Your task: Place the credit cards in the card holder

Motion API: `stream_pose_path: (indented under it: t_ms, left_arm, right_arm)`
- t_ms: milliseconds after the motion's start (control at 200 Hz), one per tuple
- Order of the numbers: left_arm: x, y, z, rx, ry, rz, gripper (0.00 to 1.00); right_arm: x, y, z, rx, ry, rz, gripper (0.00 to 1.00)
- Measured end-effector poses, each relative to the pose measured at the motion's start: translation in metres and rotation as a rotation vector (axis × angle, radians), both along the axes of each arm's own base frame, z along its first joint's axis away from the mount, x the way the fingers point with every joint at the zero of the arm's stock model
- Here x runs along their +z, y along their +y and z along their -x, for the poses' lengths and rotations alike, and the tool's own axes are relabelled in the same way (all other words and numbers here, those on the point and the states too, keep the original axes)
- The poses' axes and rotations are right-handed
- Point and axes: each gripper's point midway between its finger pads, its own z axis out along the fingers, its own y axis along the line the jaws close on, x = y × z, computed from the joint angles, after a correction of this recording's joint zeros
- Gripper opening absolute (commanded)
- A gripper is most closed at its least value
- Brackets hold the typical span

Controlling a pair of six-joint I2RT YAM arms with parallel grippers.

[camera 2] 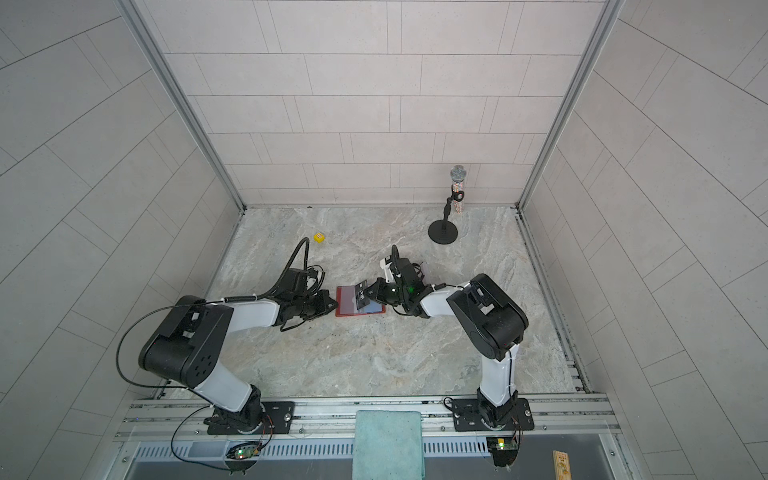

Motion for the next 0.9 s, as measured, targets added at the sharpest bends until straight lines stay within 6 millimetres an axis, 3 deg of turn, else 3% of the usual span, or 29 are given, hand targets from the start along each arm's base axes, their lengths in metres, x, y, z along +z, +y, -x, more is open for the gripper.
stream_pose_path:
  t_ms: [160,901]
  left_arm:
    - [0.000,0.000,0.001,-0.001,0.003,-0.001,0.00]
    - [0.000,0.002,0.005,-0.005,0.016,-0.010,0.00]
  right_arm:
    - [0.010,0.000,0.000,-0.001,-0.016,-0.010,0.00]
    - [-0.024,-0.007,0.009,0.001,0.079,0.058,0.00]
